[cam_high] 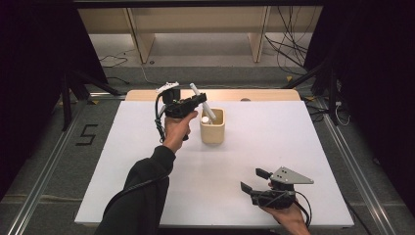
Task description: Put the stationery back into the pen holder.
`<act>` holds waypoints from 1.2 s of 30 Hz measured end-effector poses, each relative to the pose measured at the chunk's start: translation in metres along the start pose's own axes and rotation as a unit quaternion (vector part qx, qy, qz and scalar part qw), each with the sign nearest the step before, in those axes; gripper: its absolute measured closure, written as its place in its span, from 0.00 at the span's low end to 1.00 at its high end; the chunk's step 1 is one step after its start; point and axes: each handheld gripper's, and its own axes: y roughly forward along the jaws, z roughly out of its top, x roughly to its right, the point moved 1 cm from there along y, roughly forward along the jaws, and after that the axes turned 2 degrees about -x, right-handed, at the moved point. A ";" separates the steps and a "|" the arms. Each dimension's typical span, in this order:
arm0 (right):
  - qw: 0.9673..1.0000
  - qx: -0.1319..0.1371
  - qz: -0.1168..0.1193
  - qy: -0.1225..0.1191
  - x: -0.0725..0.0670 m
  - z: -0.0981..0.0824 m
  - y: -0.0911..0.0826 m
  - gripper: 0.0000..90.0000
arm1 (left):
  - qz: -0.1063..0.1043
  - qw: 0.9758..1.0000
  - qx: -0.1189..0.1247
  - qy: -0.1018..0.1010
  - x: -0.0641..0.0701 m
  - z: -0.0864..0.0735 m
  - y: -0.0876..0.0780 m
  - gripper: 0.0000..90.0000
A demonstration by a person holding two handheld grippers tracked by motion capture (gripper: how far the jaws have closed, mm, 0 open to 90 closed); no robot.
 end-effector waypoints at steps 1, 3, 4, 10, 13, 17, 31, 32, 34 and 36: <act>1.000 0.000 0.000 -0.001 0.000 0.000 0.000 0.27 | 0.001 1.000 -0.001 0.001 0.000 -0.001 0.002 0.86; 1.000 -0.001 0.000 -0.002 0.000 0.000 0.000 0.27 | 0.004 1.000 -0.003 0.004 0.001 -0.002 0.005 0.86; 1.000 -0.001 0.001 -0.002 0.000 0.000 0.000 0.27 | 0.006 1.000 -0.005 0.007 0.000 -0.003 0.006 0.86; 1.000 -0.001 0.001 -0.002 -0.001 0.000 -0.001 0.27 | 0.009 1.000 -0.011 0.003 -0.002 -0.008 0.011 0.86; 1.000 0.000 0.001 -0.002 -0.001 0.000 -0.001 0.27 | 0.012 1.000 -0.015 0.005 -0.002 -0.010 0.013 0.86; 1.000 -0.001 0.001 -0.002 -0.001 0.000 -0.001 0.27 | 0.013 1.000 -0.018 0.004 -0.003 -0.013 0.015 0.86; 1.000 0.000 0.004 -0.005 -0.002 0.000 -0.001 0.27 | 0.021 0.999 -0.040 0.023 -0.001 -0.025 0.027 0.86; 1.000 0.000 0.004 -0.005 -0.002 0.000 -0.001 0.27 | 0.022 0.999 -0.040 0.023 -0.001 -0.025 0.028 0.86; 1.000 0.000 0.005 -0.006 -0.002 0.000 -0.001 0.27 | 0.023 0.999 -0.041 0.021 -0.002 -0.027 0.029 0.86; 1.000 0.000 0.005 -0.006 -0.002 0.000 -0.001 0.27 | 0.024 0.999 -0.042 0.018 -0.003 -0.028 0.030 0.86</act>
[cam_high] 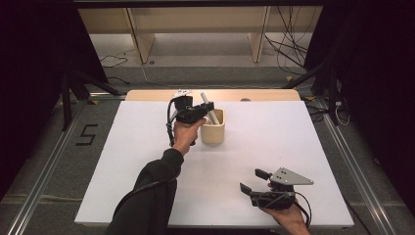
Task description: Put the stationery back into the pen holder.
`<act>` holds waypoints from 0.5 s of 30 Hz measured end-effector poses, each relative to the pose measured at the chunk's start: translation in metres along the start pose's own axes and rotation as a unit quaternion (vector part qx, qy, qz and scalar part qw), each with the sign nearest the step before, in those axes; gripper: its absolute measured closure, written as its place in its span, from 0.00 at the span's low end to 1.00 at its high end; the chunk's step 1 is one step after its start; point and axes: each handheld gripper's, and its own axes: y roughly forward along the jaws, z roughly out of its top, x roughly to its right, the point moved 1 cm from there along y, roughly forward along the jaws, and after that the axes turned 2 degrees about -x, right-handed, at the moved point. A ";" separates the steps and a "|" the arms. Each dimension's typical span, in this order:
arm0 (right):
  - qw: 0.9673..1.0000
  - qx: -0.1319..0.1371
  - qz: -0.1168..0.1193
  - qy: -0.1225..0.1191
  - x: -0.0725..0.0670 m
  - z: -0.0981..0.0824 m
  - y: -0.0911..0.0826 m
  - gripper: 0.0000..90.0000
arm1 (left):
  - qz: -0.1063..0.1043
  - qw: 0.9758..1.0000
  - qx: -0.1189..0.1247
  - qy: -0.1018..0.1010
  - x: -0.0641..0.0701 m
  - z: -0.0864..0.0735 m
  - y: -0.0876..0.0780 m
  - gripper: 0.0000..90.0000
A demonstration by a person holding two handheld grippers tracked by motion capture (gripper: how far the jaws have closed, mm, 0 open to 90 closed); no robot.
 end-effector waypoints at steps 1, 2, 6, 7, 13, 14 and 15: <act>1.000 0.000 0.000 0.000 0.000 0.000 0.000 0.27 | 0.001 1.000 -0.001 0.001 -0.001 -0.001 0.001 0.86; 1.000 0.000 0.000 0.000 0.000 0.000 0.000 0.27 | 0.000 1.000 -0.002 0.002 -0.001 -0.002 0.001 0.86; 1.000 0.000 0.001 -0.001 0.000 0.000 0.000 0.27 | 0.002 1.000 -0.005 0.000 -0.001 -0.003 0.002 0.85; 1.000 -0.001 0.001 -0.001 0.000 0.000 0.000 0.27 | 0.002 1.000 -0.005 -0.001 -0.001 -0.003 0.002 0.84; 1.000 0.000 0.001 -0.001 0.000 0.000 0.000 0.27 | 0.010 1.000 -0.017 -0.008 -0.001 0.001 -0.003 0.57; 1.000 -0.001 0.001 -0.001 0.000 0.000 0.000 0.27 | 0.014 1.000 -0.017 -0.008 -0.001 0.002 -0.004 0.53; 1.000 -0.001 0.001 -0.001 0.000 0.000 0.000 0.27 | 0.020 1.000 -0.018 -0.007 -0.001 0.003 -0.006 0.49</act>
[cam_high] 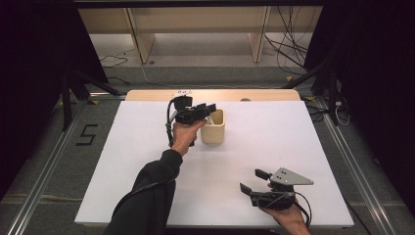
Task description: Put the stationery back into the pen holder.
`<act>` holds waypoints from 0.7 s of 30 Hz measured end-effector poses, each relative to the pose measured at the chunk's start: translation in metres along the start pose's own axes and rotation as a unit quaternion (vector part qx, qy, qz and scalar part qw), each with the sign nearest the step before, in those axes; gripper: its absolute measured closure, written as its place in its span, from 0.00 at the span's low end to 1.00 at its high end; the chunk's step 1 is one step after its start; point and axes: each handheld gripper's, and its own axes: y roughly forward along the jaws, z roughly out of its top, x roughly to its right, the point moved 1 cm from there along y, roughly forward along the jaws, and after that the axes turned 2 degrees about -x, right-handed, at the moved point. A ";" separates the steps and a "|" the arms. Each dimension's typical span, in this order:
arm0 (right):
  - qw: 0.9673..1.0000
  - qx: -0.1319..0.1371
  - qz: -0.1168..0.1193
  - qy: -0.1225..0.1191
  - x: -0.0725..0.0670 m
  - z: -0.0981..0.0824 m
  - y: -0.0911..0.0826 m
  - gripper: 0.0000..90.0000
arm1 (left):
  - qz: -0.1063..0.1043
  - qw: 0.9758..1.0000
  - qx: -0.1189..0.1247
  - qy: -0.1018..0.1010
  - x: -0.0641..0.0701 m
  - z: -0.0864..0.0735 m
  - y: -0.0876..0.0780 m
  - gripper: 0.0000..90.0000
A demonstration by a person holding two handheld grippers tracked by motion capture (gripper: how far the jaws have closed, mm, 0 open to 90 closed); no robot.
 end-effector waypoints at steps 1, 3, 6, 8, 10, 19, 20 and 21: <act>1.000 0.000 0.000 0.001 0.000 0.000 0.000 0.27 | 0.006 1.000 0.002 0.001 0.000 0.001 -0.002 0.45; 1.000 -0.002 0.001 0.001 -0.001 0.000 0.000 0.27 | 0.015 1.000 0.004 0.001 -0.002 0.003 -0.006 0.38; 1.000 -0.002 0.001 0.000 -0.001 0.000 0.001 0.27 | 0.014 1.000 0.001 -0.003 -0.004 0.006 -0.014 0.31; 1.000 -0.002 0.001 0.000 -0.001 0.000 0.001 0.27 | 0.009 1.000 -0.005 -0.003 -0.005 0.007 -0.019 0.29; 1.000 -0.002 0.000 0.000 -0.001 0.000 0.001 0.27 | 0.003 1.000 -0.005 0.000 -0.005 0.007 -0.026 0.27; 1.000 0.000 0.000 0.001 -0.001 0.000 0.001 0.27 | -0.020 1.000 -0.017 0.006 -0.009 -0.002 -0.048 0.23; 1.000 0.000 0.000 0.001 -0.001 0.000 0.001 0.27 | -0.024 1.000 -0.018 0.007 -0.009 -0.003 -0.050 0.23; 1.000 0.000 0.000 0.001 -0.001 0.000 0.001 0.27 | -0.029 0.999 -0.017 0.009 -0.009 -0.005 -0.053 0.23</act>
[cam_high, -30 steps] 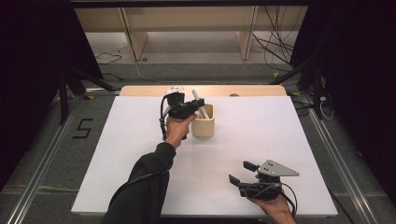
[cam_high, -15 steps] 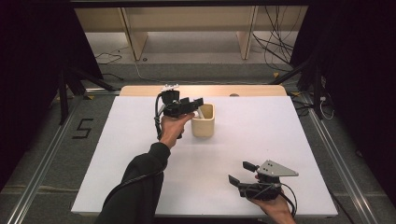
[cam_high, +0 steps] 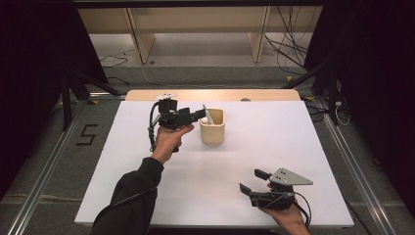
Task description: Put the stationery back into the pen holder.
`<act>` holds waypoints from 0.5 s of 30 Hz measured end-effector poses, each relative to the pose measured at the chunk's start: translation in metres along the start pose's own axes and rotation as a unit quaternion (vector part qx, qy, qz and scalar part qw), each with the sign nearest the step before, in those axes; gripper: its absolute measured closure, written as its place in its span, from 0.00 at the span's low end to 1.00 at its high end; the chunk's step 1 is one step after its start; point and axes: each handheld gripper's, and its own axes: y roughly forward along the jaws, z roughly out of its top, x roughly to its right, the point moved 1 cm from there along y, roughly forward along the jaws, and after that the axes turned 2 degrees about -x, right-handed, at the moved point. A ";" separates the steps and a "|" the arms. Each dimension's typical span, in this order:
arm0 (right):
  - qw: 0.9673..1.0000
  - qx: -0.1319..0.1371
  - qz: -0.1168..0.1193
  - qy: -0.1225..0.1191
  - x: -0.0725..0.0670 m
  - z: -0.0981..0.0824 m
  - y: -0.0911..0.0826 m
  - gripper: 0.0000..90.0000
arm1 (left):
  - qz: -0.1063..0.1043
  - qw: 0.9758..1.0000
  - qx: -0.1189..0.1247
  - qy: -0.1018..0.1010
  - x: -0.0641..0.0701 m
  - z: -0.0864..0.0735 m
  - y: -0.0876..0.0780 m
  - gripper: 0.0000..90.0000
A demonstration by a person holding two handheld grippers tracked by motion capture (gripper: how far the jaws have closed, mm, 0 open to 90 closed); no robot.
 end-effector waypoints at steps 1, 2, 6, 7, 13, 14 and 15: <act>1.000 0.000 0.000 0.001 0.000 0.000 0.000 0.27 | -0.004 1.000 0.000 0.004 0.000 -0.002 -0.003 0.23; 1.000 0.000 0.000 0.000 0.000 0.000 0.000 0.27 | -0.004 1.000 0.003 0.007 0.001 -0.004 -0.005 0.23; 1.000 0.001 0.001 0.001 0.000 0.000 0.000 0.27 | -0.007 1.000 -0.005 0.022 0.000 -0.015 -0.014 0.23; 1.000 0.001 0.001 0.000 0.000 0.000 0.000 0.27 | -0.009 1.000 -0.007 0.024 0.000 -0.018 -0.016 0.23; 1.000 0.002 0.002 0.001 0.000 -0.001 0.000 0.27 | -0.010 0.999 -0.018 0.040 -0.001 -0.040 -0.026 0.23; 1.000 0.003 0.001 -0.001 0.000 -0.001 0.000 0.27 | -0.010 0.999 -0.020 0.042 -0.001 -0.043 -0.027 0.23; 1.000 0.003 0.001 0.000 0.000 -0.001 0.000 0.27 | -0.011 0.999 -0.020 0.044 -0.001 -0.047 -0.029 0.23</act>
